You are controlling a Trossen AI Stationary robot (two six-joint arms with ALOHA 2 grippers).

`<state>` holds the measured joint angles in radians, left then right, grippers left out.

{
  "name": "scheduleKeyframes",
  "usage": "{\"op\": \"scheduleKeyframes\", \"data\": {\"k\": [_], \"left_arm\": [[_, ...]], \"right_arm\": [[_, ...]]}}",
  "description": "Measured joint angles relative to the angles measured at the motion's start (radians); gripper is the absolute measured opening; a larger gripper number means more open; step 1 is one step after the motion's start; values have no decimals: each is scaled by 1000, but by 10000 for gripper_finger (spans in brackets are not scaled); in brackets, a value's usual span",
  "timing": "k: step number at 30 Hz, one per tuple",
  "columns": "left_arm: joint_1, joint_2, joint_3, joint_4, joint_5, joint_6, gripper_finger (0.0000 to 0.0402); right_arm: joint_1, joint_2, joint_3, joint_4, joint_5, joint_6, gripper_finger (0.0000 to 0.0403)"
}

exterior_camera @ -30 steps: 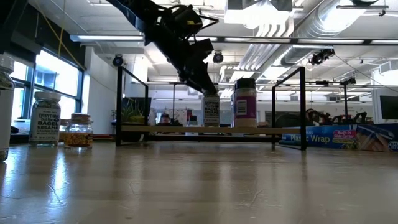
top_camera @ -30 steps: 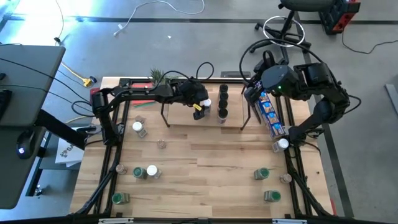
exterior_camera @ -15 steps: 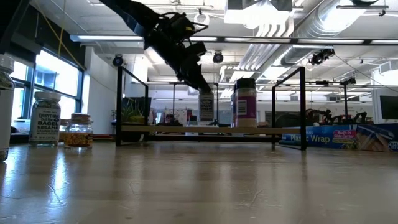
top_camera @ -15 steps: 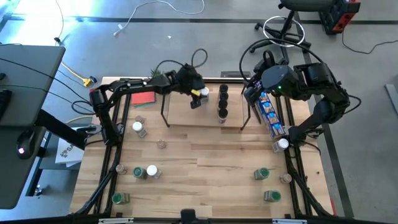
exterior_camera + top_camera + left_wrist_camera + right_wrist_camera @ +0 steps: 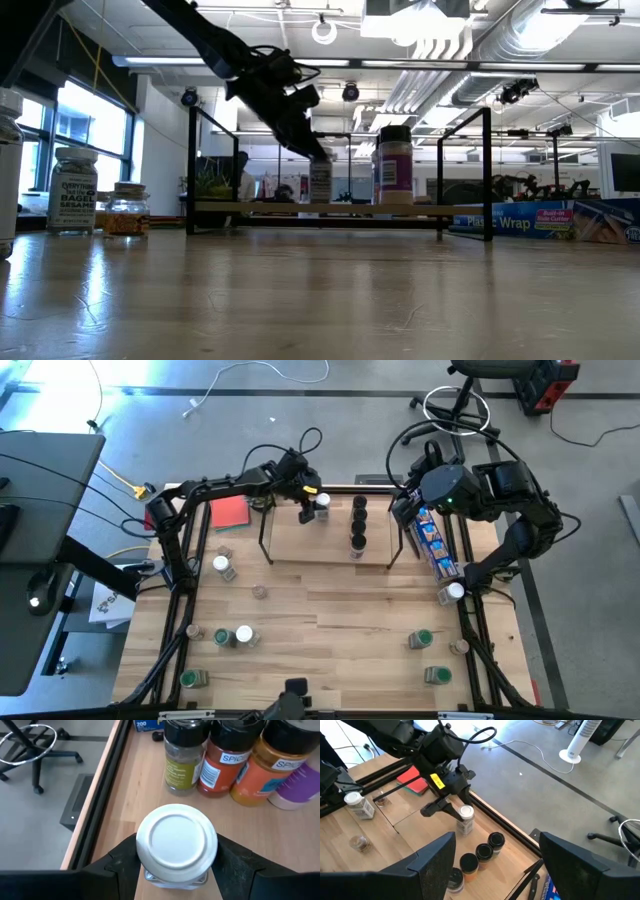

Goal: Shelf spices
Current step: Put the white seasoning bottle on the shelf, then put the white seasoning bottle on the shelf aligned with the other white seasoning bottles

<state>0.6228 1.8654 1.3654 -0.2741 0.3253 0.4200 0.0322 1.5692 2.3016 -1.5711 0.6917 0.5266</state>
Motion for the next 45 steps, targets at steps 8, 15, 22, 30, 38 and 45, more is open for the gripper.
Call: {"op": "scheduleKeyframes", "data": {"k": [8, 15, 22, 30, 38, 45], "left_arm": [[-1, 4, -5, -4, -45, 48, 253], [-1, 2, -5, 8, -75, 56, 259], [0, 2, -5, 10, -72, 64, 261], [4, -38, -5, 8, -68, 64, 262], [-4, -120, -5, -21, -167, 68, 262], [-71, -323, -3, -202, -302, -87, 262]], "right_arm": [[0, 0, 0, 0, -7, -3, 281], [0, 0, 0, 0, -8, -3, 281], [0, 0, 0, 0, -8, -3, 281], [0, 0, 0, 0, -8, -8, 281], [0, 0, 0, 0, -8, -32, 281], [-48, 0, 0, 28, -25, -164, 281]]}}
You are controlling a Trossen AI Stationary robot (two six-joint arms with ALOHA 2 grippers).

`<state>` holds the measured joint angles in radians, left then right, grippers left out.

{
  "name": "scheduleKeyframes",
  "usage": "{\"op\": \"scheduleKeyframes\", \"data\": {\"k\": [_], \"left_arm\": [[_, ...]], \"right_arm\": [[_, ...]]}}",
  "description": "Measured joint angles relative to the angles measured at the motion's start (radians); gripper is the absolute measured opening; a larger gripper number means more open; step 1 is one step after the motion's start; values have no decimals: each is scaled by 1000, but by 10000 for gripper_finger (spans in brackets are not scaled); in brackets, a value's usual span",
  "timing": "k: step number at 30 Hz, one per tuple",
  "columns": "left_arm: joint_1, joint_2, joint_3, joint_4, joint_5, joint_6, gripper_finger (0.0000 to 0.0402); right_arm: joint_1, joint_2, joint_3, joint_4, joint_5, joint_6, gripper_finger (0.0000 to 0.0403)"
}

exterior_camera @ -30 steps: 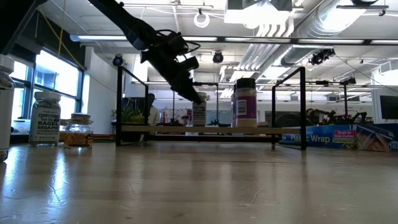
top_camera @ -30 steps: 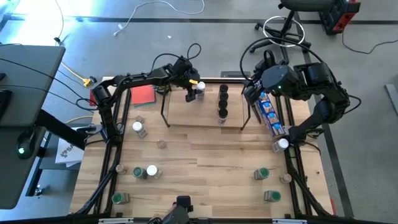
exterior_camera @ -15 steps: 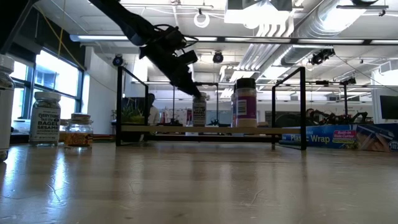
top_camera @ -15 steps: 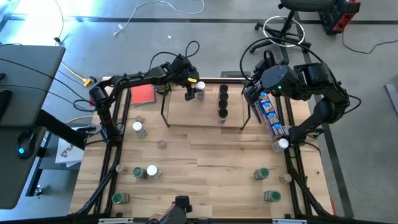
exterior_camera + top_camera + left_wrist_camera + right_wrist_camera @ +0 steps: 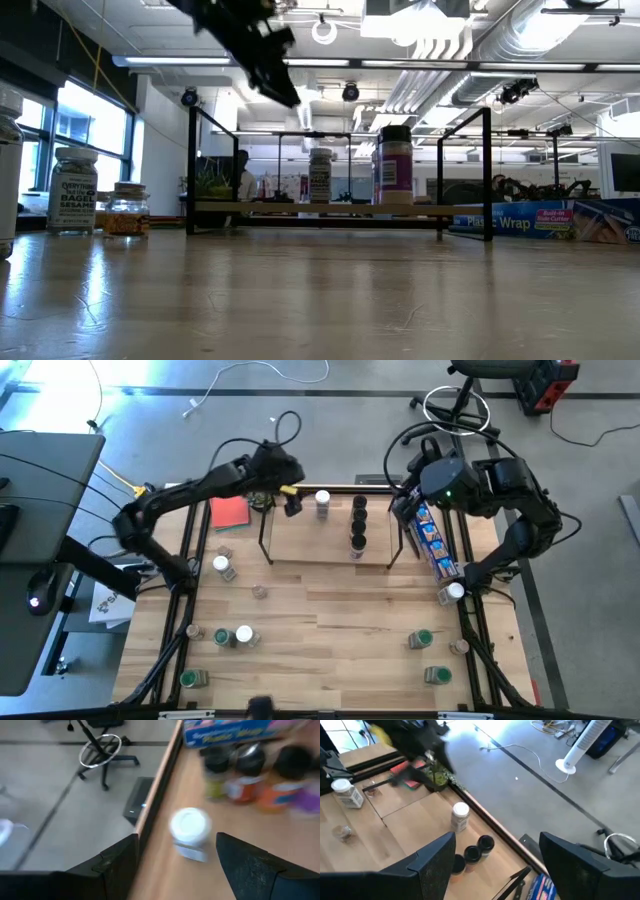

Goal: Shelf spices
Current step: Put the white seasoning bottle on the shelf aligned with the other white seasoning bottles

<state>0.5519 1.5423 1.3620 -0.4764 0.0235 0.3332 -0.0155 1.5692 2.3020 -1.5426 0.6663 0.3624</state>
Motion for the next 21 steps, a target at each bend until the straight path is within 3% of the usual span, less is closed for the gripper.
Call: {"op": "scheduleKeyframes", "data": {"k": [6, 10, 15, 21], "left_arm": [[-134, -206, 0, -274, -38, -379, 260], [-266, -293, 1, -516, -130, -716, 252], [-462, -335, 0, -835, -239, -1122, 239], [-623, -326, -2, -1099, -260, -1465, 230]], "right_arm": [[-77, 7, 1, 127, -101, -251, 281], [-123, 33, 1, 205, -253, -409, 281], [-169, 82, 0, 230, -384, -532, 281], [-205, 104, 0, 231, -460, -621, 281]]}}
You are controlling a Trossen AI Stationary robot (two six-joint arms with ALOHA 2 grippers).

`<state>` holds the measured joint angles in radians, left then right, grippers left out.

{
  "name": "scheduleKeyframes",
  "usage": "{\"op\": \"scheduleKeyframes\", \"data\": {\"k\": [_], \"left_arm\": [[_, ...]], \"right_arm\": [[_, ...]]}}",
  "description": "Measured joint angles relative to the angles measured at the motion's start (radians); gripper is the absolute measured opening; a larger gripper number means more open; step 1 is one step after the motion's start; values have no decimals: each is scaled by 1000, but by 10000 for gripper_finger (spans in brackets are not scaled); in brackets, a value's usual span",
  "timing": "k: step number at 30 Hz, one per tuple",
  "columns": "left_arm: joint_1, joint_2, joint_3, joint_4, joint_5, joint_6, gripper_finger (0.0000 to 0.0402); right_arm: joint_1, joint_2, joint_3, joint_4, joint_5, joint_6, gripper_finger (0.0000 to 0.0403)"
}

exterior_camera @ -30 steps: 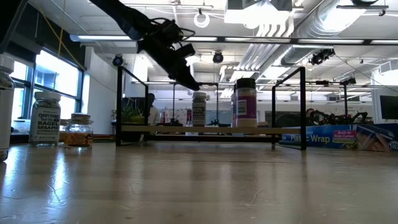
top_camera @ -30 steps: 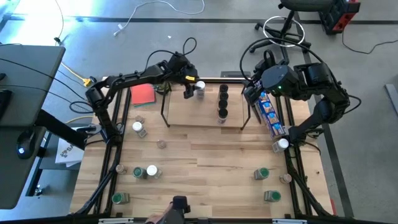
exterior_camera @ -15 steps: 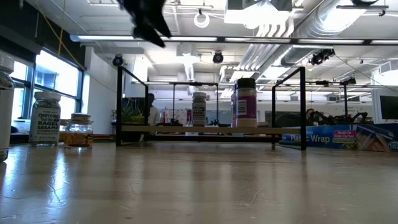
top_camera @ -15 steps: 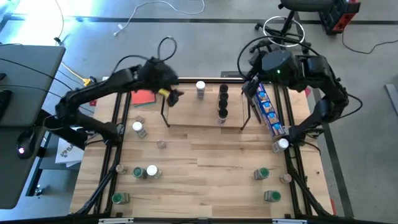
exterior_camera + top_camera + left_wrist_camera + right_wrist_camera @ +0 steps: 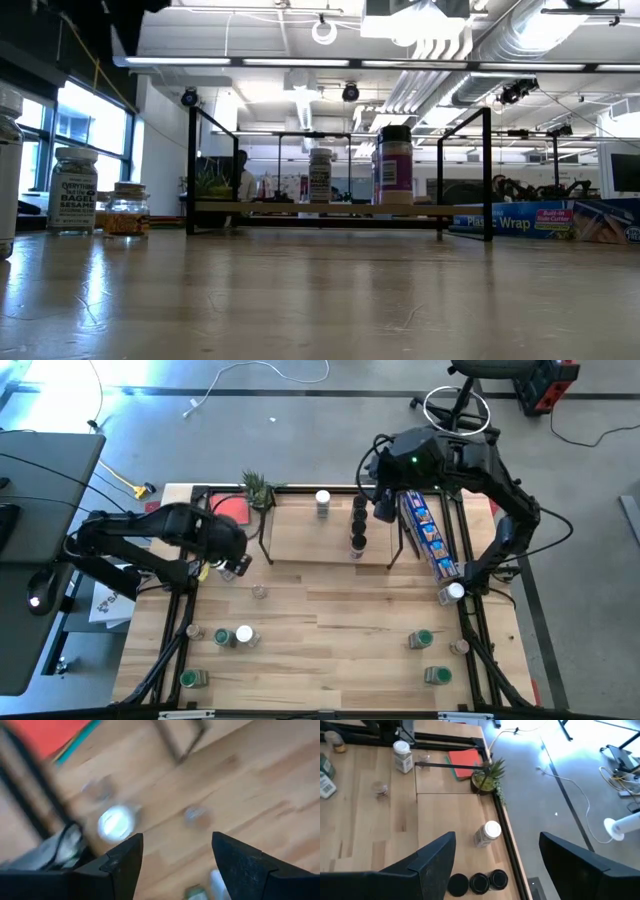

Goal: Shelf spices
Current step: Put the white seasoning bottle on the shelf aligned with the other white seasoning bottles

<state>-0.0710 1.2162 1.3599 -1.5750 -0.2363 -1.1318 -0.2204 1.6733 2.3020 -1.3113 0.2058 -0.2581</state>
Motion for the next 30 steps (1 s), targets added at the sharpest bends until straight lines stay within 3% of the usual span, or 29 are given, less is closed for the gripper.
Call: {"op": "scheduleKeyframes", "data": {"k": [3, 6, 10, 17, 25, 30], "left_arm": [[-21, -13, -50, 16, -42, -105, 231], [20, -24, -117, 0, 28, -140, 240], [93, -40, -228, 3, 93, -90, 270], [234, -44, -366, 68, 112, 88, 331], [335, -44, -494, 238, 150, 240, 335], [349, -44, -533, 254, 153, 293, 332]], "right_arm": [[-9, 0, 0, 1, -2, -2, 281], [-16, 0, 0, 1, -2, 32, 281], [-16, 0, 0, 3, -3, 44, 281], [-16, 0, 0, 12, -5, 48, 281], [-16, 0, 0, 16, -5, 59, 281], [-16, 0, 0, 15, -4, 78, 281]]}}
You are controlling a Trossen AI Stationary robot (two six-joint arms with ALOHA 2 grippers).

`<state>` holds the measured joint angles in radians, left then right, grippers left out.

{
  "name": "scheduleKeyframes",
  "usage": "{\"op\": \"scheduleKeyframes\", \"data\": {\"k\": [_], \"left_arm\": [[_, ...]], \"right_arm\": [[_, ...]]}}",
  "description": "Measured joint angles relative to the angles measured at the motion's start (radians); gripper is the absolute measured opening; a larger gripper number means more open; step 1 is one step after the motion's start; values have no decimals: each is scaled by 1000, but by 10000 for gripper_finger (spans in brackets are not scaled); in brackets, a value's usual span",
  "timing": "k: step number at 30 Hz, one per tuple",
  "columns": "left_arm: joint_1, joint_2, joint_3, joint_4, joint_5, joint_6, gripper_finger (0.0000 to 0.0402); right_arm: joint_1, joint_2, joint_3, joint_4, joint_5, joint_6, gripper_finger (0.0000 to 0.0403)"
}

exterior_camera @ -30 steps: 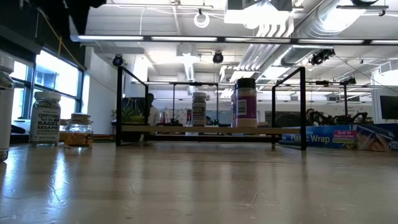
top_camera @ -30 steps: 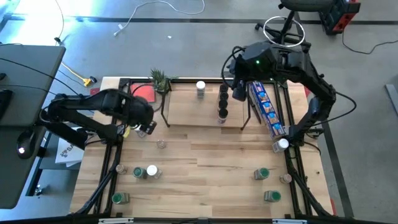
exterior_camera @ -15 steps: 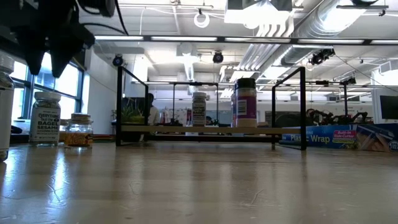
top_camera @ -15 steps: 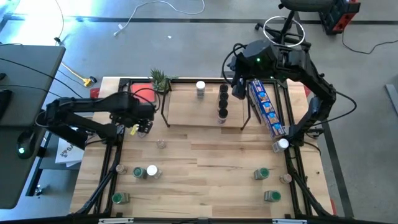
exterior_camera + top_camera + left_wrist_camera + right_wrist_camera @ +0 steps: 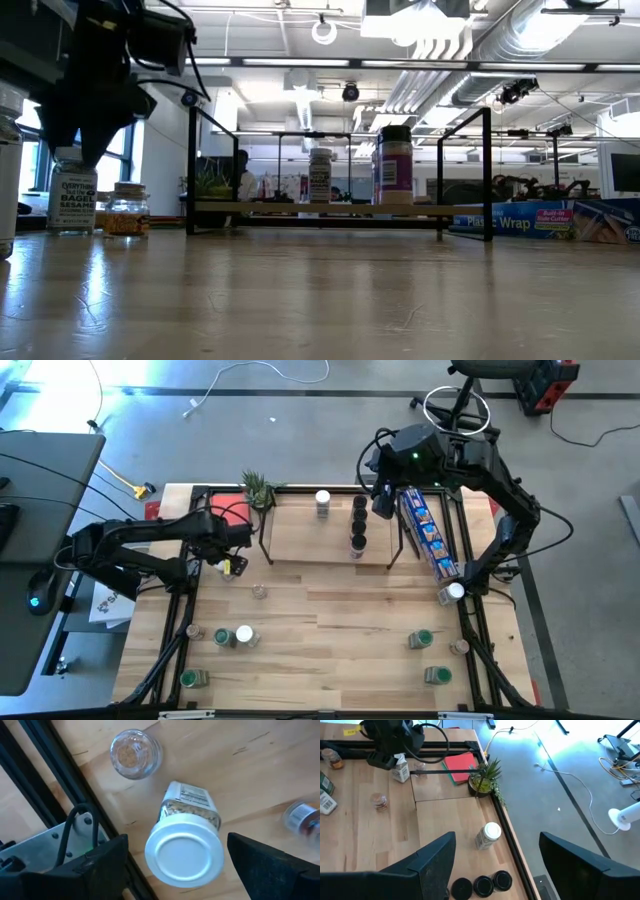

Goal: Shelf spices
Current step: Put the white seasoning bottle on the shelf aligned with the other white seasoning bottles

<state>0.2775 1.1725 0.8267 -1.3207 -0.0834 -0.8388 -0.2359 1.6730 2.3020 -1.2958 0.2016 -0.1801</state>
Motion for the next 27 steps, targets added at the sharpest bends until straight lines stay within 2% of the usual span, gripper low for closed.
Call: {"op": "scheduleKeyframes", "data": {"k": [6, 9, 14, 16, 20, 23, 27], "left_arm": [[0, 0, -15, 11, 1, 32, 305], [0, 0, -15, 11, 2, 33, 274], [0, 0, -11, 3, 15, 68, 199], [0, 1, 11, -29, 29, 92, 198], [-1, 1, 131, -151, 74, 155, 198], [-1, 7, 291, -257, 142, 232, 198], [-2, 16, 518, -206, 310, 333, 198]], "right_arm": [[0, 0, 0, 0, 4, 19, 281], [0, 0, 0, 0, 5, 23, 281], [0, 0, 0, 17, 5, 23, 281], [0, 0, 0, 32, 5, 23, 281], [1, 0, 0, 72, 5, 18, 281], [1, 0, 0, 102, 5, 7, 281], [1, -1, 0, 145, 5, -31, 281]]}}
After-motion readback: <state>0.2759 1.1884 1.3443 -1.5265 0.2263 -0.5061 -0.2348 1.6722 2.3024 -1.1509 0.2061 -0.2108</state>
